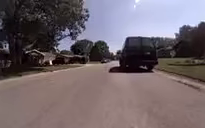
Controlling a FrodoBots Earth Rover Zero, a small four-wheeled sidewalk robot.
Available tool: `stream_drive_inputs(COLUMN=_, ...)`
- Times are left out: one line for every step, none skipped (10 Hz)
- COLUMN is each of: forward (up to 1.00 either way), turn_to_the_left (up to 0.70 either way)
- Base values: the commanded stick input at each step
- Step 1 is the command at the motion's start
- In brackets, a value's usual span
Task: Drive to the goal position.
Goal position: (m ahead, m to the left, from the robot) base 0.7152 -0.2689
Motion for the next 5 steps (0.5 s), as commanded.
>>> stream_drive_inputs(forward=0.5, turn_to_the_left=0.0)
stream_drive_inputs(forward=0.5, turn_to_the_left=0.0)
stream_drive_inputs(forward=0.5, turn_to_the_left=0.0)
stream_drive_inputs(forward=0.5, turn_to_the_left=0.0)
stream_drive_inputs(forward=0.5, turn_to_the_left=0.0)
